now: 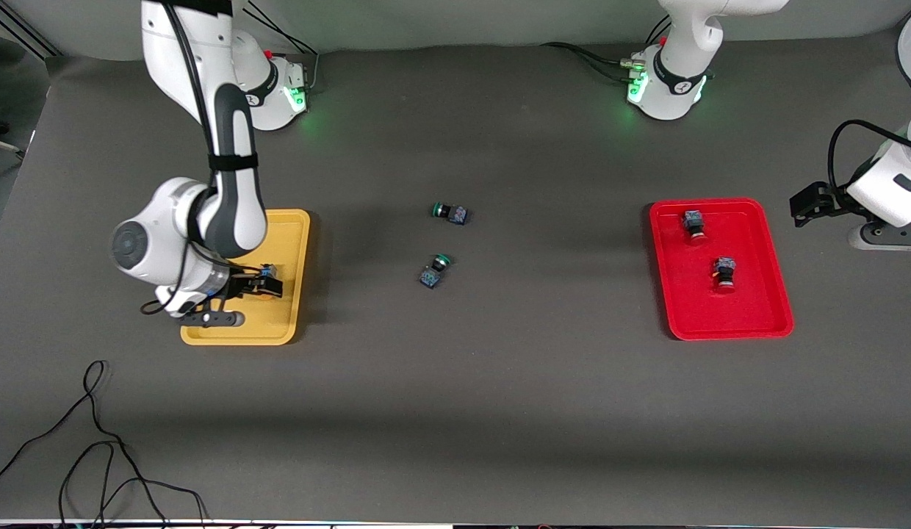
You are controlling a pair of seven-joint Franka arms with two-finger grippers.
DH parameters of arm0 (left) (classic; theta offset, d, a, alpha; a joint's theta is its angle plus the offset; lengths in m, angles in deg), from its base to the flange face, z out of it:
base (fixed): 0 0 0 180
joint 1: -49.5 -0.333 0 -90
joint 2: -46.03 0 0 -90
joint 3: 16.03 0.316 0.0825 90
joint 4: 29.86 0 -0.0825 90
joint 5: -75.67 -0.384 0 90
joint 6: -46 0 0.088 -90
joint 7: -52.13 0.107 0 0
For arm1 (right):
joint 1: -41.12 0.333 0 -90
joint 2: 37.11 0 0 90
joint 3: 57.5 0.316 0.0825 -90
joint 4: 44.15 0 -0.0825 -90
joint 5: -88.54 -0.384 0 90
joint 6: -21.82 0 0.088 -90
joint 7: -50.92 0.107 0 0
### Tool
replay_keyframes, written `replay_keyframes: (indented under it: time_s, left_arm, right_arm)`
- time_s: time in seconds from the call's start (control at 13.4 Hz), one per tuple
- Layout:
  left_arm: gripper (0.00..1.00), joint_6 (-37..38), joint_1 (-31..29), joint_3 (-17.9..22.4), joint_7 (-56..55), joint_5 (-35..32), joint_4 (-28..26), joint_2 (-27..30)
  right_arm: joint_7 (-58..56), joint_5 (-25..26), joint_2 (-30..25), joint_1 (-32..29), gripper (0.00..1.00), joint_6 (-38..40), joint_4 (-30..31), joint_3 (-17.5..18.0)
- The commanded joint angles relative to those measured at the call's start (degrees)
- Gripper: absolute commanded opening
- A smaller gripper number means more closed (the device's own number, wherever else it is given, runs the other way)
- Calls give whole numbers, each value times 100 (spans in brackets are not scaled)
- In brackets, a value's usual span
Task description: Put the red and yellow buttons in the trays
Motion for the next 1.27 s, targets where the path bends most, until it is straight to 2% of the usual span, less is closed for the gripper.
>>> replay_keyframes:
  time_s: [0.0,0.07,0.3,0.6,0.75,0.9,1.05,1.2]
  left_arm:
    - [100,-38,-562,-530,11,159,78,11]
    - [100,-46,-677,-619,11,230,87,2]
    - [100,76,-530,-568,-216,423,113,20]
    - [100,243,-511,-550,-472,616,131,29]
    - [100,279,-546,-541,-472,731,140,29]
    - [100,287,-546,-533,-429,688,140,29]
    - [100,313,-546,-541,-411,652,349,3]
    - [100,498,-590,-524,-175,652,412,-7]
  right_arm:
    - [700,527,-188,639,100,1223,-765,-930]
    - [789,572,-188,903,100,1663,-976,-1317]
    - [825,818,-188,1379,100,2185,-1311,-2031]
    - [1017,1020,-240,1363,100,2450,-1681,-2130]
    - [1263,1527,-730,1310,100,2459,-1787,-2034]
    - [1658,2116,-1450,891,100,2459,-1857,-1448]
    - [2158,2801,-2215,-39,100,2459,-1884,-316]
    - [2546,3426,-2813,-1338,100,2459,-1840,1168]
